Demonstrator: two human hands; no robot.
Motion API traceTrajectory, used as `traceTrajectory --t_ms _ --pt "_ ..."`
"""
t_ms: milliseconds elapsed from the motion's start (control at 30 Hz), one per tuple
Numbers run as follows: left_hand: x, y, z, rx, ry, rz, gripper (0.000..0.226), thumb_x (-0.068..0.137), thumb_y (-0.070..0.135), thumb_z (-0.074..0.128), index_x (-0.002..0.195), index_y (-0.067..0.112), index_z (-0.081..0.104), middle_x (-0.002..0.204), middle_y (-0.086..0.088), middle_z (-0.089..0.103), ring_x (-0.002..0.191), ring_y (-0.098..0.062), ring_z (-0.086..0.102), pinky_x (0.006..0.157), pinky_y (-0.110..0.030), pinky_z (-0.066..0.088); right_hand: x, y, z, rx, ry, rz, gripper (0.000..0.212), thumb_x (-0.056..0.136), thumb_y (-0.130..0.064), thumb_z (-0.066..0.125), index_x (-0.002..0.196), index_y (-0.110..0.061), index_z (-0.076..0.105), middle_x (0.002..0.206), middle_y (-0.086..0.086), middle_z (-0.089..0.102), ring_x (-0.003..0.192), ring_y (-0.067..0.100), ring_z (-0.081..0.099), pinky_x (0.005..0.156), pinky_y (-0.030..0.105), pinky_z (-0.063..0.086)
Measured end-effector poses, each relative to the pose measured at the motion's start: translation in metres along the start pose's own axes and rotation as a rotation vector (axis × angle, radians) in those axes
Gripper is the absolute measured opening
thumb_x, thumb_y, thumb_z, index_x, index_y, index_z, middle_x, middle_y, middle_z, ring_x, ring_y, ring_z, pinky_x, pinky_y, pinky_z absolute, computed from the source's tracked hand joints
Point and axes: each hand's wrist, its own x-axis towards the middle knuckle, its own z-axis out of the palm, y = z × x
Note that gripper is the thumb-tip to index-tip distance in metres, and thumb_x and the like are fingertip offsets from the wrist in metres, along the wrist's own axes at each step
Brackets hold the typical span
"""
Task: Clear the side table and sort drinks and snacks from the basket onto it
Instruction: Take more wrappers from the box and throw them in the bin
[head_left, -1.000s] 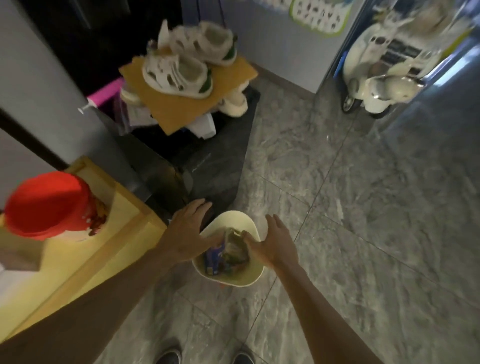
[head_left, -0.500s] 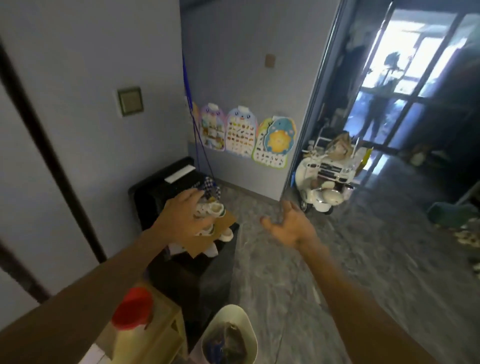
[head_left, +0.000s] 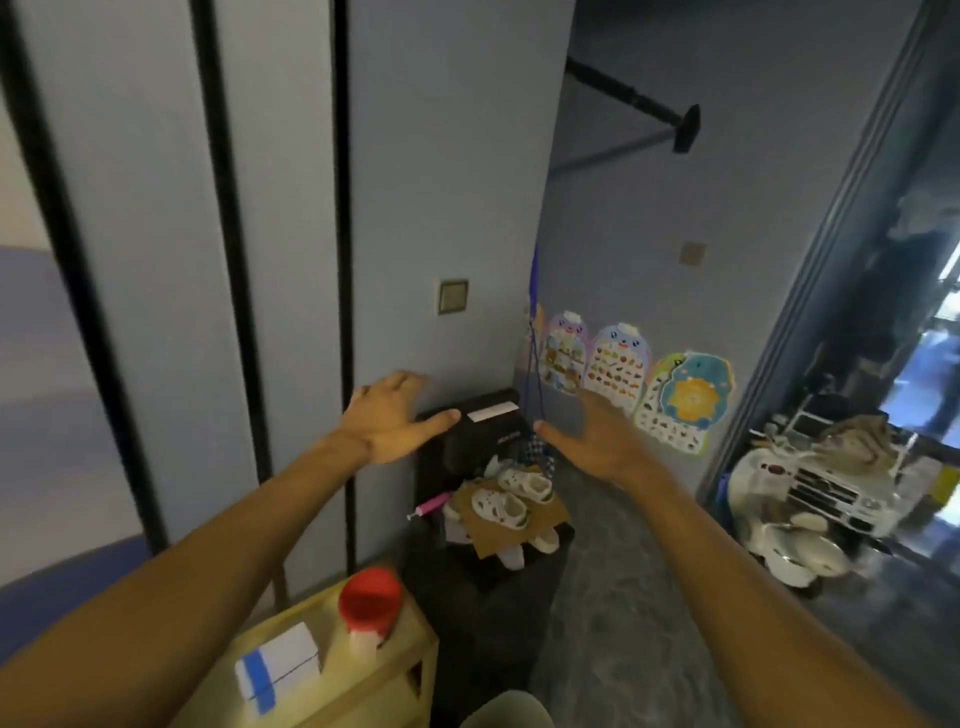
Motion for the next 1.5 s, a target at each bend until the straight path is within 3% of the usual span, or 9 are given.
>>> traceTrajectory --t_ms 100,233,400,733,900,1033,1200,1367,1500 --pt "-0.051 -0.031 -0.017 0.045 0.045 -0.129 0.098 0.085 0.09 0.035 0.161 0.028 0.033 0.166 -0.004 0.033 0.152 -0.027 0.033 0.125 -0.053 0.02 -0.006 -0.047 0.028 0.028 -0.041 -0.144 0.068 0.09 -0.073 0.068 0.14 -0.029 0.054 0.134 -0.005 0.064 0.116 0.012 0.062 0.097 0.04 0.051" --pt "-0.126 -0.087 -0.04 0.088 0.072 -0.312 0.102 0.082 0.094 0.032 0.159 0.028 0.036 0.164 -0.003 0.036 0.148 -0.028 0.039 0.124 -0.054 0.025 -0.02 -0.118 0.08 0.049 -0.194 -0.214 0.1 0.087 -0.08 0.064 0.162 -0.02 0.039 0.166 0.006 0.043 0.151 0.033 0.044 0.119 0.051 0.041" --pt "-0.217 -0.162 -0.07 0.061 0.116 -0.518 0.11 0.074 0.101 0.031 0.156 0.028 0.039 0.161 -0.003 0.039 0.133 -0.032 0.054 0.113 -0.053 0.044 -0.038 -0.213 0.159 0.041 -0.345 -0.362 0.108 0.088 -0.082 0.061 0.169 -0.018 0.027 0.174 0.008 0.03 0.157 0.031 0.036 0.124 0.049 0.037" --pt "-0.323 -0.301 -0.093 0.051 0.088 -0.735 0.1 0.082 0.094 0.038 0.156 0.027 0.039 0.162 -0.004 0.038 0.139 -0.032 0.049 0.112 -0.052 0.045 -0.074 -0.361 0.302 0.001 -0.554 -0.537 0.108 0.09 -0.082 0.06 0.171 -0.02 0.022 0.176 0.004 0.027 0.159 0.029 0.034 0.124 0.048 0.037" --pt "-0.339 -0.347 -0.075 0.095 -0.001 -0.776 0.101 0.081 0.094 0.037 0.157 0.026 0.038 0.162 -0.003 0.039 0.141 -0.032 0.047 0.118 -0.055 0.037 -0.083 -0.376 0.359 -0.032 -0.653 -0.55 0.102 0.091 -0.076 0.064 0.168 -0.02 0.028 0.172 0.003 0.035 0.153 0.03 0.042 0.117 0.048 0.043" --pt "-0.344 -0.364 -0.039 0.06 -0.144 -0.827 0.099 0.083 0.088 0.048 0.16 0.029 0.032 0.168 -0.002 0.03 0.148 -0.032 0.04 0.121 -0.055 0.034 -0.087 -0.37 0.407 -0.105 -0.734 -0.551 0.097 0.09 -0.075 0.065 0.164 -0.021 0.033 0.17 0.004 0.037 0.15 0.033 0.045 0.116 0.05 0.045" --pt "-0.35 -0.387 0.04 -0.064 -0.274 -0.892 0.104 0.077 0.084 0.056 0.159 0.026 0.029 0.163 -0.004 0.035 0.141 -0.031 0.046 0.115 -0.049 0.043 -0.091 -0.351 0.489 -0.154 -0.889 -0.58 0.096 0.092 -0.072 0.066 0.166 -0.023 0.03 0.174 0.003 0.031 0.153 0.031 0.041 0.117 0.049 0.045" --pt "-0.367 -0.413 0.145 -0.34 -0.254 -1.103 0.095 0.086 0.064 0.068 0.16 0.021 0.025 0.161 -0.007 0.035 0.143 -0.034 0.046 0.117 -0.044 0.042 -0.107 -0.32 0.594 -0.151 -1.022 -0.506 0.093 0.097 -0.072 0.059 0.164 -0.013 0.033 0.169 0.01 0.039 0.151 0.033 0.044 0.118 0.045 0.04" --pt "-0.385 -0.436 0.209 -0.351 -0.263 -1.266 0.104 0.08 0.055 0.078 0.16 0.012 0.028 0.159 -0.016 0.037 0.146 -0.034 0.04 0.117 -0.039 0.036 -0.124 -0.295 0.665 -0.144 -1.06 -0.376 0.085 0.1 -0.064 0.06 0.158 -0.006 0.039 0.16 0.018 0.046 0.145 0.037 0.049 0.115 0.041 0.044"
